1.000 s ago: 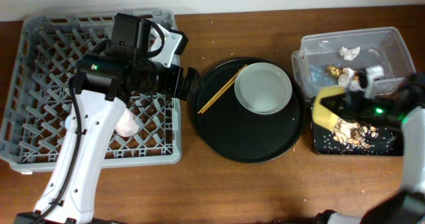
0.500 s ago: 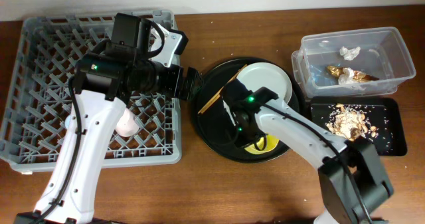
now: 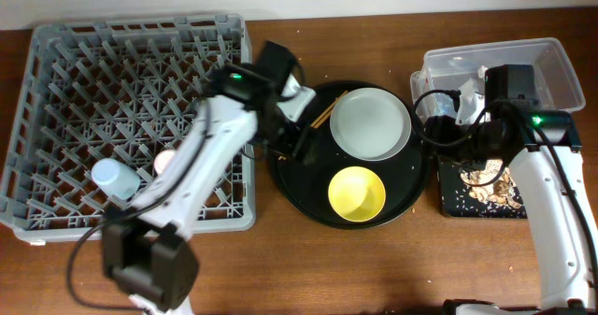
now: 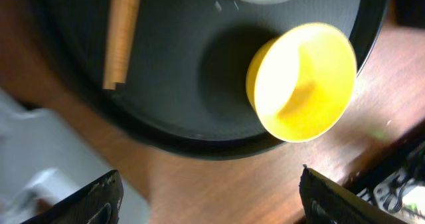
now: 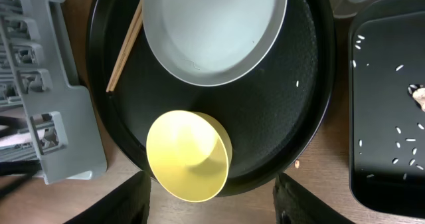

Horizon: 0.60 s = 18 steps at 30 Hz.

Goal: Sort waste into correct bins and load items into the dishwasher rack
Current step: 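Grasp the yellow bowl with the left gripper and place it in the rack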

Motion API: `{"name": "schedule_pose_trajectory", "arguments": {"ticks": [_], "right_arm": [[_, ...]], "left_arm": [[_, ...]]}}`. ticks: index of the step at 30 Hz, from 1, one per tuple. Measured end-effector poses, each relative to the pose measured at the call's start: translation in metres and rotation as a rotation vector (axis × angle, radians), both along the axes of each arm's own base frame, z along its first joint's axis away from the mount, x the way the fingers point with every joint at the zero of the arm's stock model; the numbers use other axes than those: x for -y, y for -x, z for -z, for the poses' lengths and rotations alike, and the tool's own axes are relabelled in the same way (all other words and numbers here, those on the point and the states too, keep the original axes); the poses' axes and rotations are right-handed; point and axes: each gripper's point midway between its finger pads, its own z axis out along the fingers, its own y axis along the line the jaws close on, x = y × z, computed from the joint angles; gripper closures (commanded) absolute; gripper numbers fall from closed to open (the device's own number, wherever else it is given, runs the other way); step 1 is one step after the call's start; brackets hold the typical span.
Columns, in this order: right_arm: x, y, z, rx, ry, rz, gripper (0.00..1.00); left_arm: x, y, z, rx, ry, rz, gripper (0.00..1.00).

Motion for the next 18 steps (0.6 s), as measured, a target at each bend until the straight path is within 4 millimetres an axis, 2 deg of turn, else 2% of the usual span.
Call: {"name": "schedule_pose_trajectory", "arguments": {"ticks": [1, 2, 4, 5, 7, 8, 9, 11, 14, 16, 17, 18], "right_arm": [[-0.001, 0.0, 0.0, 0.001, -0.001, -0.007, 0.38], [-0.001, 0.001, 0.0, 0.003, -0.002, -0.014, 0.3], [-0.002, 0.001, 0.0, 0.003, -0.005, -0.018, 0.25], [-0.002, 0.001, -0.001, 0.004, -0.008, -0.019, 0.25], [-0.003, 0.001, -0.001, 0.004, -0.009, -0.021, 0.25], [-0.003, 0.001, -0.001, 0.005, -0.01, -0.02, 0.25], [-0.003, 0.001, -0.001, 0.005, -0.01, -0.02, 0.25], [-0.003, 0.001, -0.001, 0.005, -0.01, -0.02, 0.25], [-0.003, 0.001, -0.001, 0.005, -0.01, -0.021, 0.25], [-0.003, 0.001, -0.001, 0.005, -0.01, -0.021, 0.25], [-0.003, 0.001, -0.001, 0.004, -0.01, -0.021, 0.25], [-0.003, 0.0, -0.001, 0.008, -0.01, -0.021, 0.24]], "left_arm": [[0.013, 0.008, 0.017, -0.041, -0.022, 0.037, 0.2], [0.029, 0.02, 0.037, -0.086, -0.05, 0.087, 0.21], [0.054, 0.038, 0.073, -0.147, -0.094, 0.16, 0.31], [0.06, 0.044, 0.085, -0.165, -0.109, 0.181, 0.4], [0.072, 0.052, 0.108, -0.19, -0.13, 0.209, 0.48], [0.077, 0.05, 0.114, -0.178, -0.129, 0.217, 0.57], [0.076, 0.046, 0.115, -0.162, -0.137, 0.212, 0.66], [0.074, 0.033, 0.117, -0.105, -0.163, 0.189, 1.0], [0.068, 0.029, 0.118, -0.093, -0.195, 0.173, 1.0], [0.047, 0.035, 0.109, -0.174, -0.237, 0.13, 1.0], [0.038, 0.033, 0.099, -0.219, -0.224, 0.1, 1.0], [0.029, 0.01, 0.076, -0.24, -0.13, 0.025, 1.0]]}}
